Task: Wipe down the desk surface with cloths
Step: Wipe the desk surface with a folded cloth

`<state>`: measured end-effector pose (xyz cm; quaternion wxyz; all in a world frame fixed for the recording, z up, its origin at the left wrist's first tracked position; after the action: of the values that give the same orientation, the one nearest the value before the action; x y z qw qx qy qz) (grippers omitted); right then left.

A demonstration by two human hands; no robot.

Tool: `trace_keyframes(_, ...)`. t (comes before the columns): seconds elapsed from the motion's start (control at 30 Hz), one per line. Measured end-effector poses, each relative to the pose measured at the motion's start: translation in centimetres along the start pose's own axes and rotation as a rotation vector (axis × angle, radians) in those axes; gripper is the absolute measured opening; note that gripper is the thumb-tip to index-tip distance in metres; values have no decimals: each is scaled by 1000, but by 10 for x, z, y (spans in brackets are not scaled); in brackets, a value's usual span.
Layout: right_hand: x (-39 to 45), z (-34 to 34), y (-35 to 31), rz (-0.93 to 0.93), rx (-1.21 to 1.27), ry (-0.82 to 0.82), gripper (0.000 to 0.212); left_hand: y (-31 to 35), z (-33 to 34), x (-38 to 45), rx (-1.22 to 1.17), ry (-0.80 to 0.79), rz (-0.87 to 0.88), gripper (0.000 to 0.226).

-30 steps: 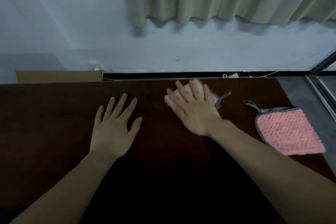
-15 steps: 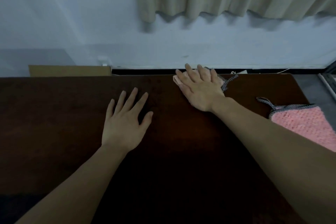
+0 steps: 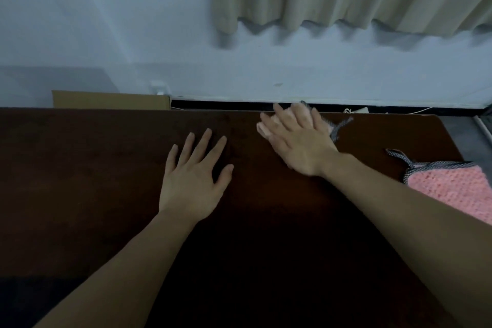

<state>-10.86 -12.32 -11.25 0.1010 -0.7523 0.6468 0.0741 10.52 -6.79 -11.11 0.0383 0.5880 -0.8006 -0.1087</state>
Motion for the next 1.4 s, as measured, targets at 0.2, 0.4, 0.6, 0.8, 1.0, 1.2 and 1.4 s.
trace_keyframes(0.2, -7, 10, -29, 13, -42, -25, 61, -1, 0, -1, -47, -9, 0, 66)
trace_keyframes(0.4, -94, 24, -63, -288, -45, -107, 60, -29, -18, -9, -94, 68, 2, 75)
trace_keyframes(0.6, -1, 0, -45, -82, -21, -15, 57, -71, -21, -25, -59, 10, -62, 81)
trace_keyframes(0.8, 29, 1, -71, 13, -9, -54, 56, -76, -15, -27, -38, 15, -83, 73)
trace_keyframes(1.0, -72, 18, -106, -287, -50, -129, 59, -74, -15, -29, -10, 14, -88, 67)
trace_keyframes(1.2, 13, 2, -84, -143, -44, -3, 56, -75, -16, -27, -14, -10, -89, 64)
trace_keyframes(1.4, 48, -4, -102, -48, -7, -35, 55, -75, -15, -26, 1, 7, -82, 65)
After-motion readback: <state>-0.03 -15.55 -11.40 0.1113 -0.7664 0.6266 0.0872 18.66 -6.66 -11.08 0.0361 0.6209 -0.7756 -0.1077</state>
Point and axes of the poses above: each hand's wrist, its own x-axis towards the middle knuckle, its own z-axis out of the palm, y = z × x, the point moved 7 cm from there along x, towards the middle knuckle, and after that the axes turned 7 degrees about z, right-handed, at the moved point
